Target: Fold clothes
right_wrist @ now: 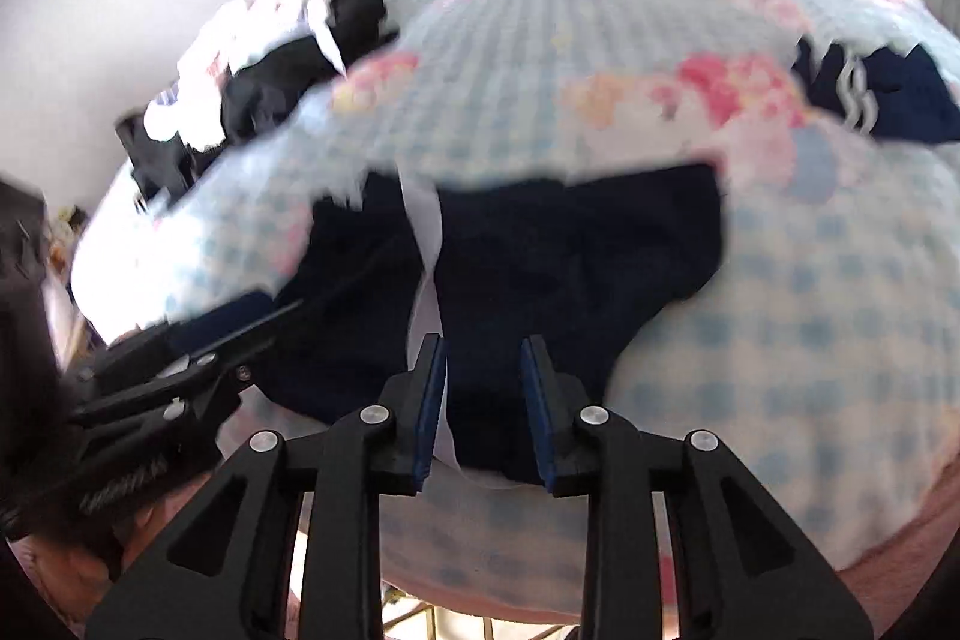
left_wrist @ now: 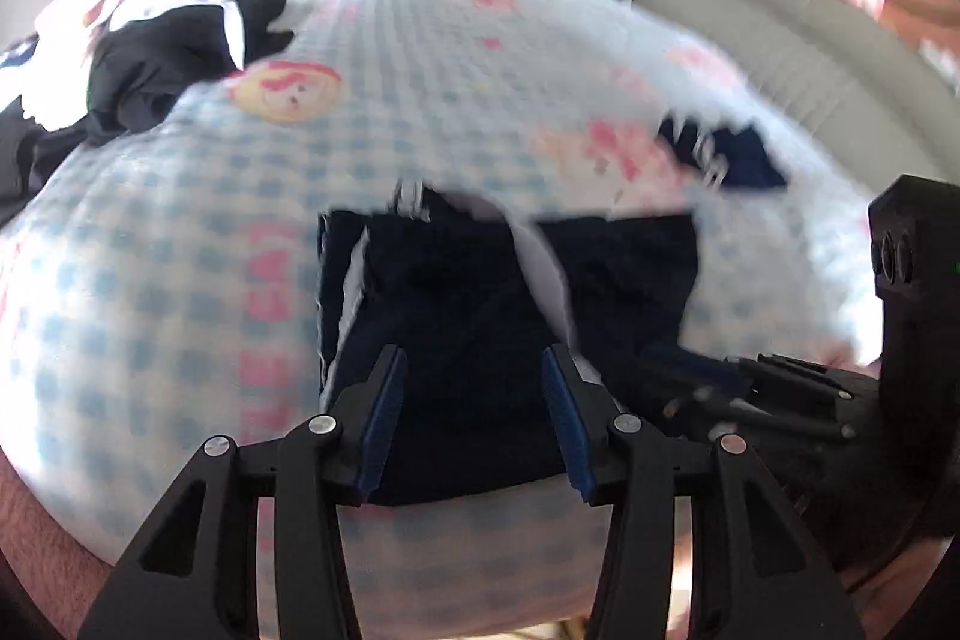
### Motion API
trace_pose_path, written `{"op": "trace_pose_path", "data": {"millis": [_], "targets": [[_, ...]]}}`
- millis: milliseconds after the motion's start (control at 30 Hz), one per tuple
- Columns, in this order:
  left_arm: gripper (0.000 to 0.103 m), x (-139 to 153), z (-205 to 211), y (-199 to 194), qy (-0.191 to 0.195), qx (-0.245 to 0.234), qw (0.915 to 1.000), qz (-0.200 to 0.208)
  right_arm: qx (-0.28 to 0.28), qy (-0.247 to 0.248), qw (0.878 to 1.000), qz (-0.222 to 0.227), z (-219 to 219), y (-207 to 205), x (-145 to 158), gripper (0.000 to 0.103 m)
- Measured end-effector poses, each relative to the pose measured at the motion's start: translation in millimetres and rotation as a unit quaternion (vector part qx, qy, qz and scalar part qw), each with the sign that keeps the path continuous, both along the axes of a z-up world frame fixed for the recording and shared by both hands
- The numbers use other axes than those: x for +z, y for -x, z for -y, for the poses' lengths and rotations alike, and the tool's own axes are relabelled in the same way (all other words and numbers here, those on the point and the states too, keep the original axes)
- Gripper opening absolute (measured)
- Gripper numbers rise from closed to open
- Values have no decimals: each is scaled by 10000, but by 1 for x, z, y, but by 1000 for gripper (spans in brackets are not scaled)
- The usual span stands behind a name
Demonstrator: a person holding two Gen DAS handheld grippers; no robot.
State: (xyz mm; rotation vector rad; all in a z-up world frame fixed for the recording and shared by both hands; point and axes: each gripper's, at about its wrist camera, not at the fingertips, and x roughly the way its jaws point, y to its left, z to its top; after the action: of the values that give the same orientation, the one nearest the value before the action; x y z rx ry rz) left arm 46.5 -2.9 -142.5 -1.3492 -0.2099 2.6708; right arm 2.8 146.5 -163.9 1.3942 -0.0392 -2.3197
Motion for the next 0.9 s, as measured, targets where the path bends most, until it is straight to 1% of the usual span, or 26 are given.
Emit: {"op": "trace_pose_path", "data": {"millis": [67,100,133,167,200,233,267,300,333,367,400,433,467,500,533,567,600,667,700,733,767,800,833,867,900], "targets": [[49,-13,3,2,256,78,9996,129,-119,61,9995,276,-5,1,-20,24],[46,-18,7,1,367,133,9991,179,-152,133,9994,285,-8,1,-20,22],[41,-19,12,1,388,205,9989,190,-147,104,9996,228,-9,0,-16,21],[40,-17,19,0,326,291,9989,167,-205,-4,9997,129,-11,0,-12,17],[41,-15,26,-1,356,427,9984,125,-306,-131,9994,19,-15,0,-8,15],[43,-14,32,-2,470,609,9970,67,-406,-257,9988,-91,-19,-1,-5,15],[42,-12,42,-4,392,767,9963,19,-444,-296,9984,-176,-20,-2,-1,15],[42,-11,52,-5,6,835,9965,7,-447,-284,9983,-247,-19,-3,3,21],[42,-11,61,-6,-501,836,9952,20,-449,-271,9981,-318,-18,-4,6,21],[42,-11,69,-7,-1006,835,9914,33,-451,-259,9979,-389,-17,-6,10,21],[42,-12,70,-6,-1269,761,9890,34,-453,-247,9976,-460,-16,-7,14,21],[42,-12,63,-5,-1313,623,9894,24,-455,-235,9973,-531,-15,-8,17,22],[42,-14,55,-3,-1153,492,9921,22,-361,-254,9976,-542,-9,-10,16,22],[42,-17,48,-1,-826,417,9957,43,-239,-310,9980,-488,-2,-10,12,22],[42,-21,47,0,-619,446,9970,110,-186,-408,9983,-373,2,-8,4,22],[42,-26,51,1,-508,527,9971,205,-220,-459,9984,-226,-1,-5,-3,18],[44,-27,58,0,-548,619,9963,238,-332,-358,9987,-127,-9,-3,-4,13],[43,-25,77,-3,-903,818,9924,189,-610,-25,9981,12,-28,0,2,13],[42,-22,81,-3,-1003,808,9916,118,-683,63,9976,-31,-35,0,7,17],[42,-18,78,-1,-1034,696,9922,3,-719,107,9973,-137,-39,-1,14,19],[42,-13,76,2,-1065,584,9925,-112,-755,150,9967,-244,-43,-1,21,24],[43,-8,70,6,-997,415,9940,-201,-713,207,9968,-291,-43,1,25,29],[43,-6,59,16,-676,232,9972,-222,-626,271,9972,-304,-40,6,27,30],[43,-5,48,27,-206,85,9995,-202,-485,226,9981,-311,-35,12,27,30],[43,-5,36,38,265,-63,9995,-182,-302,108,9989,-335,-27,23,26,30]]}}
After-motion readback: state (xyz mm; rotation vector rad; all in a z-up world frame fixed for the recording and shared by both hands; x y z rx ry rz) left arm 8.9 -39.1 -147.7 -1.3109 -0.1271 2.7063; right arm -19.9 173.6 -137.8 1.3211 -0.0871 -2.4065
